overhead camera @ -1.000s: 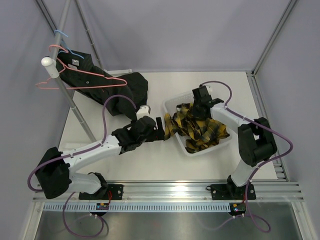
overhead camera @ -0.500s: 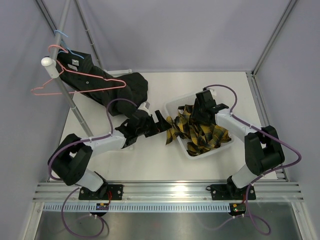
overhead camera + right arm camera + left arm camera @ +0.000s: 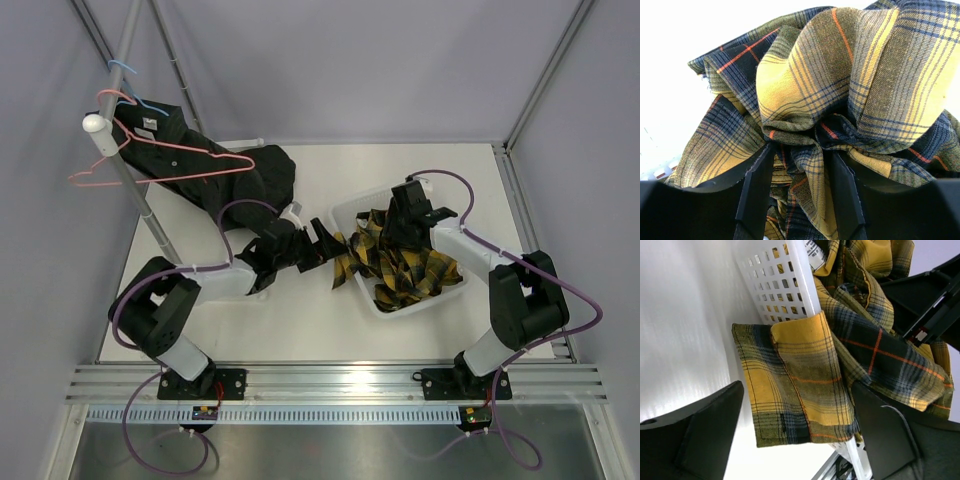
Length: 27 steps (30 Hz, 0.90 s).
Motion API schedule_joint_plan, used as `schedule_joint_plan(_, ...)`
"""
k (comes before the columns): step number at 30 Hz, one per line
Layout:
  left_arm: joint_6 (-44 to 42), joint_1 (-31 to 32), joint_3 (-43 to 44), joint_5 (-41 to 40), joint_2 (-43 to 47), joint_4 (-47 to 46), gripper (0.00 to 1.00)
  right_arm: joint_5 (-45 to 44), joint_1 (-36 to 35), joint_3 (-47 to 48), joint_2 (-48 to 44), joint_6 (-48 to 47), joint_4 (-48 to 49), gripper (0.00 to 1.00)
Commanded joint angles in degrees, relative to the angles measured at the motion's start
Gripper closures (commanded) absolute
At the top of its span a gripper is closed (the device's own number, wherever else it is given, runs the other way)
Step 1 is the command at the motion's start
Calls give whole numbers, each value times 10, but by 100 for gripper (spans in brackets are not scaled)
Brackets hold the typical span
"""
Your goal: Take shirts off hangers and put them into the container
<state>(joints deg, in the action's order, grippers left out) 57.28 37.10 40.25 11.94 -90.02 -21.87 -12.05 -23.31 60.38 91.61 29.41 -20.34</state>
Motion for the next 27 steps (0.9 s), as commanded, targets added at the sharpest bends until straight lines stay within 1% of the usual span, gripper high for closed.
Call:
schedule_joint_plan(1, 19, -5, 6, 33, -32, -61, 15, -7, -1, -6, -4, -7, 9, 45)
schedule_joint_plan(3, 34, -5, 10, 41, -58, -90, 24, -10, 0, -6, -2, -8, 7, 45)
schedule_joint_plan(4, 38, -5, 8, 52, -63, -100, 33, -12, 0, -4, 1, -8, 6, 46)
schedule_joint_plan(6, 49, -5, 6, 57, -78, -124, 38, -13, 0, -6, 2, -10, 6, 46)
schedule_joint_plan(7, 51, -5, 4, 60, -81, -128, 44, -16, 0, -7, 2, -9, 7, 45)
schedule_joint_plan(13, 51, -5, -19, 54, -62, -135, 50, -15, -1, -8, 7, -8, 12, 46)
schedule_joint_plan(14, 50, -5, -23, 52, -57, -134, 54, -14, -1, -8, 8, -8, 11, 46)
schedule_joint_plan(16, 49, -5, -33, 47, -38, -125, 58, -14, 0, -8, 11, -8, 13, 46)
schedule_joint_plan(19, 41, -5, -40, 35, -10, -99, 59, -16, -1, -7, 15, -7, 12, 46)
schedule_joint_plan(22, 34, -5, -43, 27, 9, -82, 64, -16, 0, -8, 14, -5, 12, 46)
schedule_joint_plan(27, 32, -5, -42, 26, 11, -79, 68, -18, -1, -9, 13, -5, 11, 46)
